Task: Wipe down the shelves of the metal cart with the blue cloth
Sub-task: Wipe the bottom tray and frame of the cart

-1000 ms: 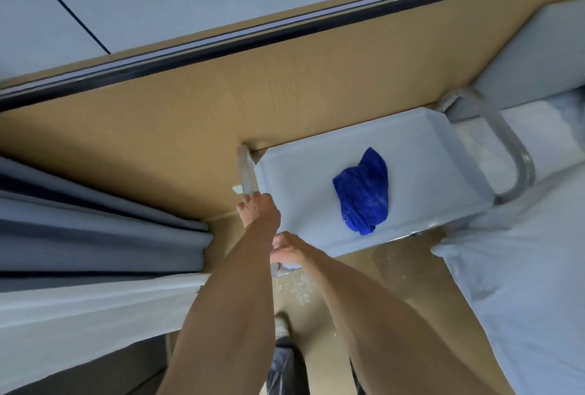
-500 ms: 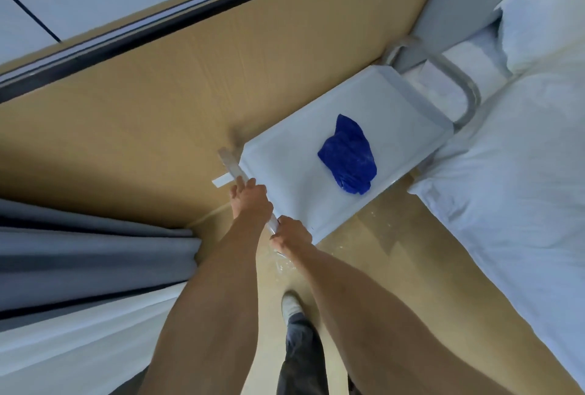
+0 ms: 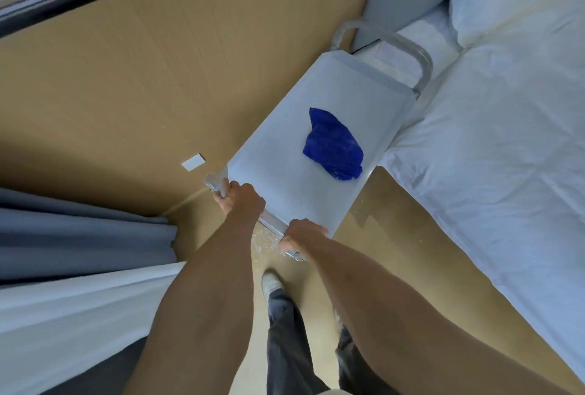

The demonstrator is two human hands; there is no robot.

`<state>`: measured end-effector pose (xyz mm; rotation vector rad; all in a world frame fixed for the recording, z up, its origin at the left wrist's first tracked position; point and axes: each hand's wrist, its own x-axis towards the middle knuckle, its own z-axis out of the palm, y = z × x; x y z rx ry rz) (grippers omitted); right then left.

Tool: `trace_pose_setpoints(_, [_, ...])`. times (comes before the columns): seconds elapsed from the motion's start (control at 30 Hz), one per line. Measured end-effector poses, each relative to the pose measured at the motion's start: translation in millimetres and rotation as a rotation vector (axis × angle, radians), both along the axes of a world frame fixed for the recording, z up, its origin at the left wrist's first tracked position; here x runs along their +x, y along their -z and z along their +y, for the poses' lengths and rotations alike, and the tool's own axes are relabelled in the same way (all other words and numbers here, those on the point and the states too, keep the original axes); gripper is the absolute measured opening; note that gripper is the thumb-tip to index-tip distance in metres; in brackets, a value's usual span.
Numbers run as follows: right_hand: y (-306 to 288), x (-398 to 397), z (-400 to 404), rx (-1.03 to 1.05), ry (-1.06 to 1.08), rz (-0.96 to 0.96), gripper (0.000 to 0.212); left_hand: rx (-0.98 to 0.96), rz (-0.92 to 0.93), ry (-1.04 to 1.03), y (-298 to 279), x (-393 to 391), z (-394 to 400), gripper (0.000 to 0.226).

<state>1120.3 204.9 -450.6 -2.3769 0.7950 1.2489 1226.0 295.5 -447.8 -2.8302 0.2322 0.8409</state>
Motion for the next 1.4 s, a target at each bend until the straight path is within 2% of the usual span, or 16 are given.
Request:
trace_pose_setpoints(0.1, [4.1,-31.7,-7.4,-0.016,0.033,-0.026,0.032,-0.007,0.010,-0.037,-0.4,-38.9,-8.1,0.035])
trace_pose_setpoints(0.2, [9.0,-72.8,-15.9,0.004,0.099,-0.106,0.008,-0.007,0.026,-0.081,0.3,-81.7,-16.6,0.039])
trace_pose_setpoints(0.23, [10.6,-87.4,-20.2,0.015,0.116,-0.134,0.007,-0.005,0.020,-0.093,1.8,-97.6,-19.8,0.040])
trace_pose_setpoints(0.37, [10.3,-147.7,-43.7,0.029,0.133,-0.171,0.009,-0.016,-0.048,-0.103,5.9,-169.0,-33.6,0.037])
trace_pose_setpoints(0.53, [20.1,-220.8,-79.0,-0.034,0.099,-0.139,0.016,-0.038,-0.024,-0.092,9.2,-248.4,-57.9,0.037])
trace_pose_setpoints(0.7, [27.0,-280.6,-107.6,-0.172,-0.014,-0.116,0.026,-0.104,0.080,-0.044,17.1,-297.6,-66.4,0.039])
trace_pose_setpoints(0.8, [23.2,-310.9,-115.1,-0.225,-0.056,-0.105,0.023,-0.148,0.155,-0.037,16.0,-332.9,-65.5,0.034])
trace_pose_setpoints(0.93, [18.2,-353.6,-122.3,-0.308,-0.179,-0.085,0.024,-0.180,0.168,-0.071,14.9,-387.5,-68.7,0.031])
trace_pose_setpoints(1.07, [19.9,-397.3,-130.0,-0.313,-0.284,-0.027,0.029,-0.221,0.224,-0.202,12.4,-446.6,-61.9,0.032])
trace_pose_setpoints(1.2, [18.0,-415.2,-138.2,-0.280,-0.375,-0.004,0.030,-0.314,0.335,-0.459,9.8,-465.2,-58.2,0.036])
trace_pose_setpoints(1.33, [12.7,-408.8,-150.5,-0.272,-0.432,-0.055,0.019,-0.388,0.382,-0.486,-5.1,-477.2,-62.6,0.037])
trace_pose_setpoints(1.4, [12.9,-401.9,-161.6,-0.265,-0.479,-0.082,0.025,-0.411,0.373,-0.504,-10.4,-482.2,-66.4,0.030])
